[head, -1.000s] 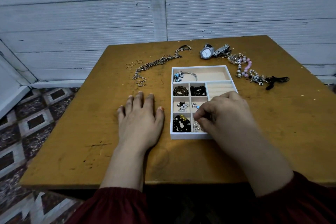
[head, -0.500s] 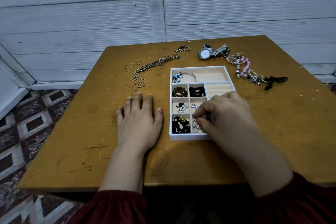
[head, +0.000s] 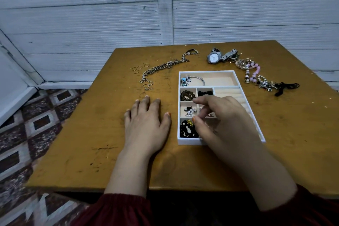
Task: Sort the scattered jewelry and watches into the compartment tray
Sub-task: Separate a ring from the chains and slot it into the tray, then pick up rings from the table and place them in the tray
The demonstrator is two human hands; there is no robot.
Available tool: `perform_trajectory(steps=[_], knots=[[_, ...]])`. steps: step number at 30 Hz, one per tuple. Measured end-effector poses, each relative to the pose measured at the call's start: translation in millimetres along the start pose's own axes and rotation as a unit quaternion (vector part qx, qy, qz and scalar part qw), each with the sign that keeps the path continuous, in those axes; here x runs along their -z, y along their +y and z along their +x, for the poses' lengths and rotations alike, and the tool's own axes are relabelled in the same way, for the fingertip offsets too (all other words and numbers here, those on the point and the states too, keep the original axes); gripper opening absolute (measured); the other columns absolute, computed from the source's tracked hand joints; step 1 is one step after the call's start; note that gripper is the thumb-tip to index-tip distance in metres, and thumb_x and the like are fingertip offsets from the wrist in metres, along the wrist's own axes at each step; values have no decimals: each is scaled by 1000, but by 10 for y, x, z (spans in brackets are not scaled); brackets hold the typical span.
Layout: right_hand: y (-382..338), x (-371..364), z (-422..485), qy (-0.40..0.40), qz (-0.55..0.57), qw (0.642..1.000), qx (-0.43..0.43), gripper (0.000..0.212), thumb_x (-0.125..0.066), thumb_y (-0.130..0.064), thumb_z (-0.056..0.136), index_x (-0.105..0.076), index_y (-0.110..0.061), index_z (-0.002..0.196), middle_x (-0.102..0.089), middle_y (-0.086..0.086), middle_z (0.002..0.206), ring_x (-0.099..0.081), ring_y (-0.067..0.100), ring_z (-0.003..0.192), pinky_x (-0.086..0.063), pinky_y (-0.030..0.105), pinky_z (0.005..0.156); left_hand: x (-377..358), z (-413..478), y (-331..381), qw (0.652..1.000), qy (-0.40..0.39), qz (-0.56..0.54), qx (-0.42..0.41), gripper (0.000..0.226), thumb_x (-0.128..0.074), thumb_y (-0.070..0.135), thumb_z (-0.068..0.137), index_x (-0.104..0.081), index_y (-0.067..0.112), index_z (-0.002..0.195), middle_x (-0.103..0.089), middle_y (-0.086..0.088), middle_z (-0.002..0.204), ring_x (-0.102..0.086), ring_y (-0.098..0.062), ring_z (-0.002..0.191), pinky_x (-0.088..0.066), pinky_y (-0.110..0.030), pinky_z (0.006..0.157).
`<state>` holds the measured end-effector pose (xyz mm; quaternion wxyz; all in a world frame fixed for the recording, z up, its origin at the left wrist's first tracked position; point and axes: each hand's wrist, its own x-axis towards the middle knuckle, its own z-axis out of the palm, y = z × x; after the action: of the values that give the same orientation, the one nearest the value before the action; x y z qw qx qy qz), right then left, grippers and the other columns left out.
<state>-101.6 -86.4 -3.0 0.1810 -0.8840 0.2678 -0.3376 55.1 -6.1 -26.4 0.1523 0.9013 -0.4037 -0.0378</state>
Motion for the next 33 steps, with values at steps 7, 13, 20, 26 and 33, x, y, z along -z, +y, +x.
perform_trajectory(steps=[7, 13, 20, 26, 33], knots=[[-74, -142, 85, 9, 12, 999, 47, 30, -51, -32, 84, -64, -22, 109, -62, -14, 80, -53, 12, 82, -46, 33, 75, 77, -13, 2, 1000, -3, -13, -4, 52, -40, 50, 94, -37, 30, 141, -26, 2, 155, -19, -22, 143, -15, -42, 114], [-177, -228, 305, -43, 61, 995, 59, 31, -52, -36, 86, -64, -23, 111, -63, -13, 88, -55, 12, 90, -48, 41, 79, 213, 80, -87, 998, -3, -66, -3, 43, -44, 46, 93, -52, 24, 129, -53, -3, 131, -46, -24, 123, -39, -43, 102], [-330, -364, 746, -129, -24, 989, 65, 25, -54, -37, 90, -61, -32, 113, -63, -11, 104, -50, 16, 106, -38, 35, 92, 321, 267, -233, 984, 42, -174, 13, 31, -53, 39, 91, -60, 26, 118, -67, -2, 111, -60, -25, 105, -50, -41, 86], [-365, -544, 1077, -133, -64, 987, 71, 24, -54, -30, 89, -61, -31, 112, -66, -12, 103, -53, 20, 108, -39, 36, 89, 401, 498, -342, 965, 113, -232, 50, 16, -59, 29, 88, -66, 26, 102, -69, 5, 90, -64, -20, 93, -51, -34, 80], [-287, -785, 1382, -114, -109, 987, 33, 24, -50, -26, 91, -63, -32, 110, -68, -7, 107, -55, 24, 110, -38, 37, 92, 256, 970, -492, 939, 226, -245, 82, 20, -58, 18, 83, -69, 23, 98, -72, 0, 98, -63, -27, 97, -49, -37, 86]])
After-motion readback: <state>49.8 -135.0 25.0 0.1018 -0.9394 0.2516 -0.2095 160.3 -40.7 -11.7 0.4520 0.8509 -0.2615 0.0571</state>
